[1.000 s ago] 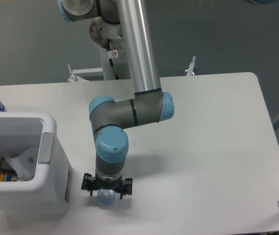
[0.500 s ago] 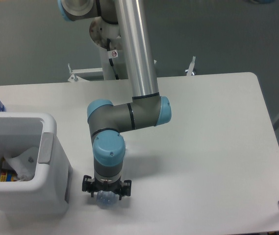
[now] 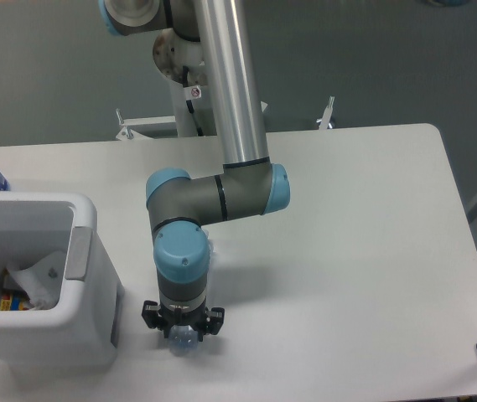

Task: Place the trash in the trash can
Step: 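Lower the gripper around the bottle's cap end and close on it, then lift the bottle by its cap end off the table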

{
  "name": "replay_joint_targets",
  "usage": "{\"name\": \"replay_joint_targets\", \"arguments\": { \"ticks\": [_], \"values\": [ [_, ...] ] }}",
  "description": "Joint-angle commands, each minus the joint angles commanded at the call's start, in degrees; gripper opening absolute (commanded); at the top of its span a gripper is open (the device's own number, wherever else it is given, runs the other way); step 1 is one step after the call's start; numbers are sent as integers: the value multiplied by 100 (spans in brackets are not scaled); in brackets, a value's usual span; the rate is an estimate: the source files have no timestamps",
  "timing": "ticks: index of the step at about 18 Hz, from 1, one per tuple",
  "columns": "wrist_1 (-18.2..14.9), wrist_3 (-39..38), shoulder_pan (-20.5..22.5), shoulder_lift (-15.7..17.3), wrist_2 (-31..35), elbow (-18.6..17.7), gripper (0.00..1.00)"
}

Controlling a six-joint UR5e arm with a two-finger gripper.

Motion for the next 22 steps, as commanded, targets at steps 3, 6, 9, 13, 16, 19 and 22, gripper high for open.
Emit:
{"name": "replay_joint_targets", "arguments": {
  "ticks": [3,6,9,13,16,19,22],
  "values": [
    [0,9,9,18,0,26,67],
    [-9,18,9,97,9,-9,67],
    [-9,9,53,132,9,0,67],
    [-9,-9,105,229,9,17,67],
    [-9,9,123,246,105,18,67],
    [-9,18,141,281,132,35,66],
    [-9,61,263,448,114,35,64]
  ]
}}
